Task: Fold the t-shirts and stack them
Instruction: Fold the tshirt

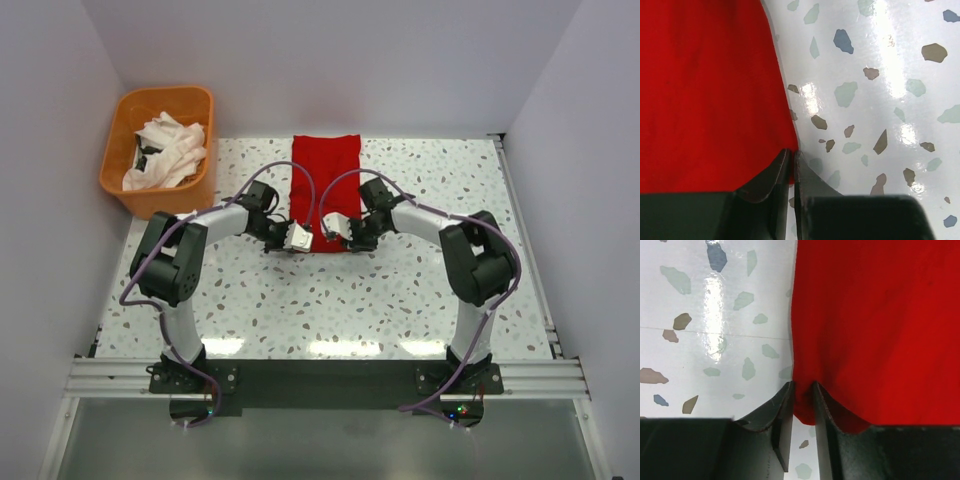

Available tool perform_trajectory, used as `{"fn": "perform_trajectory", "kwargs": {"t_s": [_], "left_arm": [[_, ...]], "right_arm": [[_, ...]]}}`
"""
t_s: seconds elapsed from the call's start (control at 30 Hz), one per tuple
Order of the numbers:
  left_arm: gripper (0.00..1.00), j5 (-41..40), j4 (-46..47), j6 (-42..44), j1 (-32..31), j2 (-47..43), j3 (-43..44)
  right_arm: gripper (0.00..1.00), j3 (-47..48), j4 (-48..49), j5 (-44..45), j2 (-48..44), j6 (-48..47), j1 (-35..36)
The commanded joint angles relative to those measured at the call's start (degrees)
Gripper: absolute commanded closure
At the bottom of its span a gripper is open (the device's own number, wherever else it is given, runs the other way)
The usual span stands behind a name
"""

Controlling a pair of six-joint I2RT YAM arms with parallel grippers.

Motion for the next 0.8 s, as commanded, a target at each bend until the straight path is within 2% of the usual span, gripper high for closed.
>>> {"fn": "perform_trajectory", "kwargs": {"t_s": [0.0,0.1,0.23,0.77], "left_arm": [[0.90,-2.70,-2.71,1.71,0.34,1.58,-0.61],[0.95,-2.79,-2.62,1.80,0.34,1.84,-0.70],[1.00,-2.52,-2.62,1.80,0.60,1.58,-0.70],[1.00,-2.26,-3.23,3.03,1.31,2.10,0.09]], "right_arm": [[0.68,-3.51,1.06,2.45,-1.37,1.05,-0.24],[0.58,-4.48,1.42,0.60,-4.01,0.61,-0.24],[0.52,-4.13,1.59,-0.19,-5.34,0.70,-0.24],[0.52,-5.46,6.78,-2.65,-6.04,-2.73,-0.07]]}}
